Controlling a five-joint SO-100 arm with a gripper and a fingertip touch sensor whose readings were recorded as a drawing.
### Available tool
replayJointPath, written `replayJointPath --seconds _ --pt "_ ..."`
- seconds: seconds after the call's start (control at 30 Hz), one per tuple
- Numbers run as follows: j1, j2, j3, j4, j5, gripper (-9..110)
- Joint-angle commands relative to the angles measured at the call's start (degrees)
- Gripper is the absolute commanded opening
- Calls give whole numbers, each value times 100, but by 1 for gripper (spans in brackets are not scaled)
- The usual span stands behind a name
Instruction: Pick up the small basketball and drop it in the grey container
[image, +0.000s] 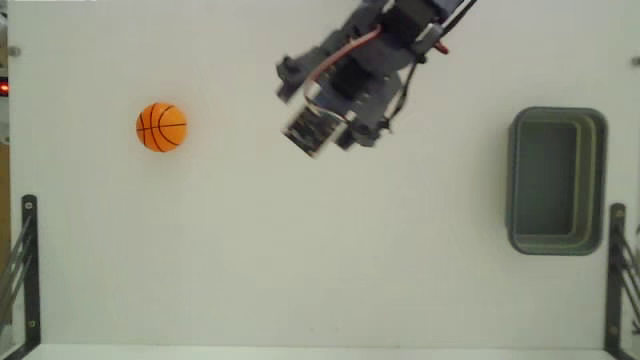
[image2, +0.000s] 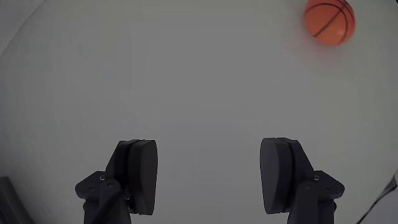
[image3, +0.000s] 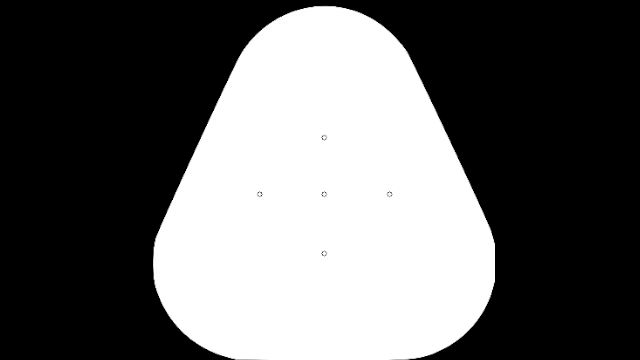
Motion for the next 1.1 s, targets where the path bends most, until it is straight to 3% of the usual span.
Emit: replayJointPath --seconds 0.0,1.07 --pt "452 167 -6 -22 26 110" --pt "2142 167 -6 -22 26 110"
